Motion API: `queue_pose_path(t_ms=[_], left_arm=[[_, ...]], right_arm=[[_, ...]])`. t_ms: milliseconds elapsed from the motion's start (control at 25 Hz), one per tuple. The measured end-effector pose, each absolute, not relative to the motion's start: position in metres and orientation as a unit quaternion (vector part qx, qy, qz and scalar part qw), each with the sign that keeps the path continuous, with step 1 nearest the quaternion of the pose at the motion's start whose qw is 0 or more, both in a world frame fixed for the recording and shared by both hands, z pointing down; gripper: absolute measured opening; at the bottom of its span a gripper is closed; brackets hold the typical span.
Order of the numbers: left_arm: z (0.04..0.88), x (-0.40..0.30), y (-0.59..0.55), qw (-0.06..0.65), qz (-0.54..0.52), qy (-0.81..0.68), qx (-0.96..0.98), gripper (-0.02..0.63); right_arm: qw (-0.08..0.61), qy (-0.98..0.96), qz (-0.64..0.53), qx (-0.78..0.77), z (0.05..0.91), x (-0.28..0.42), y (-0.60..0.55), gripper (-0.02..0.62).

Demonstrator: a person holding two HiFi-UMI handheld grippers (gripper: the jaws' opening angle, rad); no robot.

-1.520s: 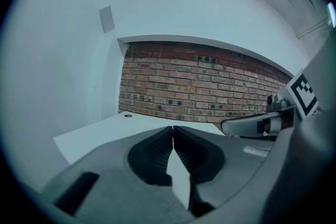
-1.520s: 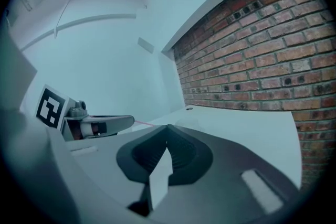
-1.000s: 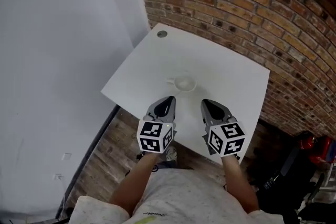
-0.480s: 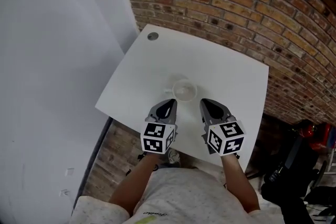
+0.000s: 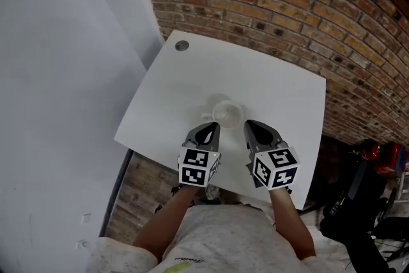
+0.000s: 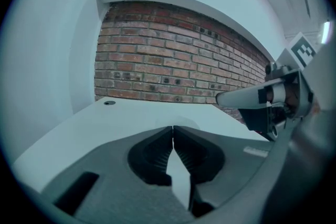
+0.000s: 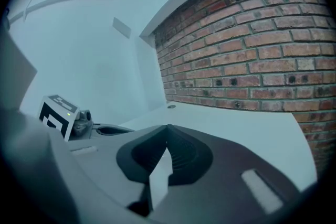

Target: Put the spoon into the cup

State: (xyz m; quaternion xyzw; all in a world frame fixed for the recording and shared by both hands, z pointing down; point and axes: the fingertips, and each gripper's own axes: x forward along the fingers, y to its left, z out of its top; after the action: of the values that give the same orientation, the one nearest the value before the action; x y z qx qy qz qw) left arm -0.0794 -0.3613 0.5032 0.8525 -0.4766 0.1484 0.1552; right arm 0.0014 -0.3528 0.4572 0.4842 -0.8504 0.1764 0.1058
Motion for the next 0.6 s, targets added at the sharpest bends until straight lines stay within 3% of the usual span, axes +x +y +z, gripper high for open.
queue_pose_path(t_ms=[600], left_arm=[[0.520, -0.073, -0.370, 0.169, 0.180, -0.494, 0.834, 0.009]], right_arm=[[0.116, -0.861, 0.178, 0.462, 0.461, 0.010, -0.355, 0.008]])
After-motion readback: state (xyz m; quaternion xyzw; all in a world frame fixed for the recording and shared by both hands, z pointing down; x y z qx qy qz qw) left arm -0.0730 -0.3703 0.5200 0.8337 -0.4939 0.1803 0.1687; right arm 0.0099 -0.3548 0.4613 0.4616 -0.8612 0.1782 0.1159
